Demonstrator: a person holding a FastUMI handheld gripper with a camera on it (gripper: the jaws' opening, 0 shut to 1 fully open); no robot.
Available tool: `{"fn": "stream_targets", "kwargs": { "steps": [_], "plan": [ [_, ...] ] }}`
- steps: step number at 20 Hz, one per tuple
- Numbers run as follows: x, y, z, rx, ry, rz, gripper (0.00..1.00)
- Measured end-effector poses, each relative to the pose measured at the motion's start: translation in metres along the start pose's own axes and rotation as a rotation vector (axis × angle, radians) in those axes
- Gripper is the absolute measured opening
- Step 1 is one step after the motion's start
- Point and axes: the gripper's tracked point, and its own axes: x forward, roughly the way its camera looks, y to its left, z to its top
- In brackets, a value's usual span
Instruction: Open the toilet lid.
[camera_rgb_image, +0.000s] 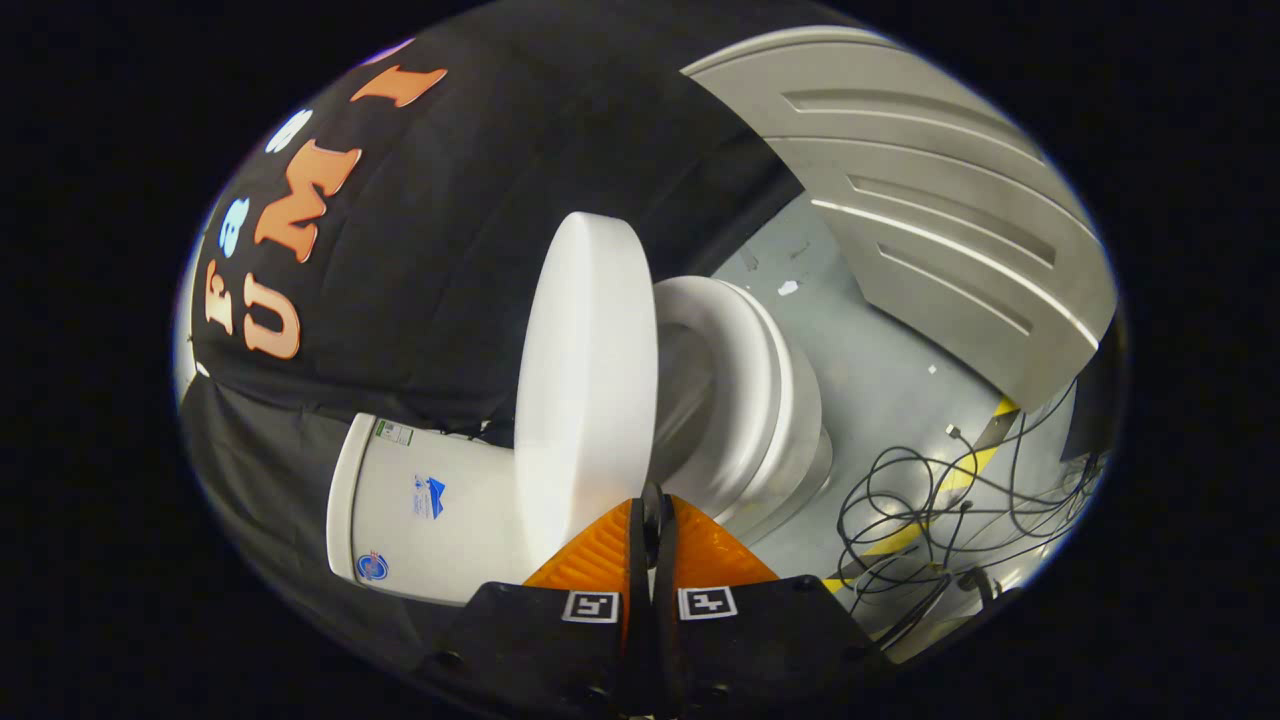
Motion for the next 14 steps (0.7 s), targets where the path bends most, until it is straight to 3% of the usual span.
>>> {"fn": "stream_targets", "kwargs": {
  "steps": [9, 14],
  "plan": [
    [-0.038, 0.089, 0.002, -0.231, -0.047, 0.0, 0.08],
    [-0.046, 0.116, -0.003, -0.254, -0.07, -0.007, 0.08]
  ]
}}
